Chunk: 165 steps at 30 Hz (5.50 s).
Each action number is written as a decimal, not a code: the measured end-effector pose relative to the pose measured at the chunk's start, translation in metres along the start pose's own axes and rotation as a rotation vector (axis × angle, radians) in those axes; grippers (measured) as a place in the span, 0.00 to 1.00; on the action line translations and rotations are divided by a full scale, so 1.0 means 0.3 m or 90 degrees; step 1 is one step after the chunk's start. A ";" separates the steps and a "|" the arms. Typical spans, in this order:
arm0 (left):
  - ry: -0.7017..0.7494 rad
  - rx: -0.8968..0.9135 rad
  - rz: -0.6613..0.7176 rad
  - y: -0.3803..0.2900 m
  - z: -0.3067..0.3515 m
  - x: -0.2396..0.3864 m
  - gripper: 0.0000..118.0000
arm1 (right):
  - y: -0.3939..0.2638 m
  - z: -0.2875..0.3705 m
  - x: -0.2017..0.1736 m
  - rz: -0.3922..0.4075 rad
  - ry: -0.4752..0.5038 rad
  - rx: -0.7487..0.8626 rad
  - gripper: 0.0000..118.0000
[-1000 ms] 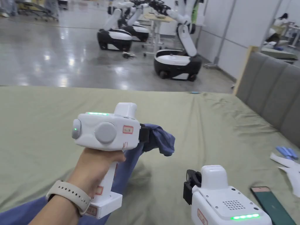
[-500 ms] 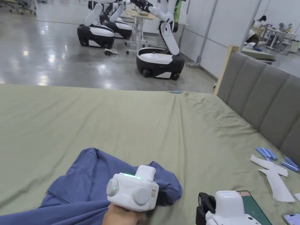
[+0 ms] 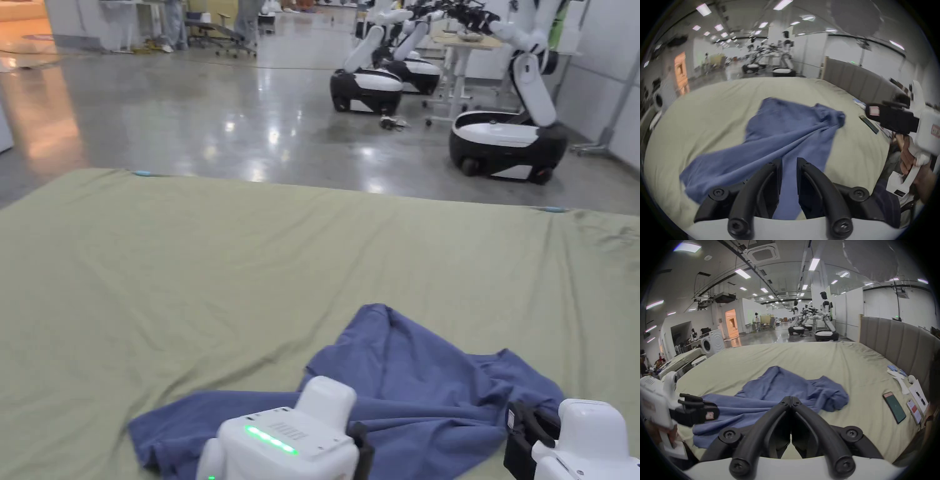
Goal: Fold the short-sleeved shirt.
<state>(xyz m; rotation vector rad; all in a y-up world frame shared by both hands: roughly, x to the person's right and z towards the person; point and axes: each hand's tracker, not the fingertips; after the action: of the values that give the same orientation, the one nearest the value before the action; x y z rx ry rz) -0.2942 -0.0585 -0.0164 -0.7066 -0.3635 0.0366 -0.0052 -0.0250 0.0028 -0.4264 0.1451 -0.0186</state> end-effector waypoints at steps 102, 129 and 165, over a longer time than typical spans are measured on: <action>0.289 0.194 0.073 1.087 0.462 -0.808 0.04 | 1.385 -0.137 0.527 -0.023 -0.094 0.096 0.04; 0.295 0.149 0.110 0.953 0.124 -0.865 0.04 | 1.025 -0.500 0.576 -0.062 -0.129 0.023 0.04; 0.358 0.121 0.107 -0.400 0.603 -0.573 0.03 | 0.006 0.243 0.363 0.056 -0.066 0.032 0.00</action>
<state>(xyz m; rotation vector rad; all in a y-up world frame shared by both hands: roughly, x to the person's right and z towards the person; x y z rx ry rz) -0.5273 -0.0629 0.1332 -0.5297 0.2368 0.0299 0.1130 0.0013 0.0530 -0.3696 0.0615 0.0861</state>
